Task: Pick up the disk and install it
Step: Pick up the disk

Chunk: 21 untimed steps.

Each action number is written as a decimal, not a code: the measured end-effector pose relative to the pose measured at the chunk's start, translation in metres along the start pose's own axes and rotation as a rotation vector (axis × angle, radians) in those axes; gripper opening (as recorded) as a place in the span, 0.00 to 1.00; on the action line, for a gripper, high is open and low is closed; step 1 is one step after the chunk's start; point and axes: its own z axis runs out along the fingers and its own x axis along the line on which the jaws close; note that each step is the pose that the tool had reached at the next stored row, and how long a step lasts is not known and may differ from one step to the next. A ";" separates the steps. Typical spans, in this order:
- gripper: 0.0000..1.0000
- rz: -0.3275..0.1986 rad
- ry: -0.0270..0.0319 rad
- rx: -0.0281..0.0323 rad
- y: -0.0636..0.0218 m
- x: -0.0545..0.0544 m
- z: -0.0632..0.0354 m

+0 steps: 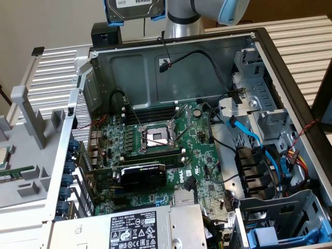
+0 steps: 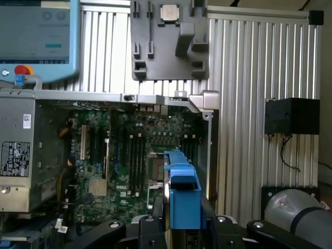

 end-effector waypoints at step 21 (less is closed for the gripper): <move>0.37 0.000 0.0048 -0.0001 -0.0468 0.029 -0.0184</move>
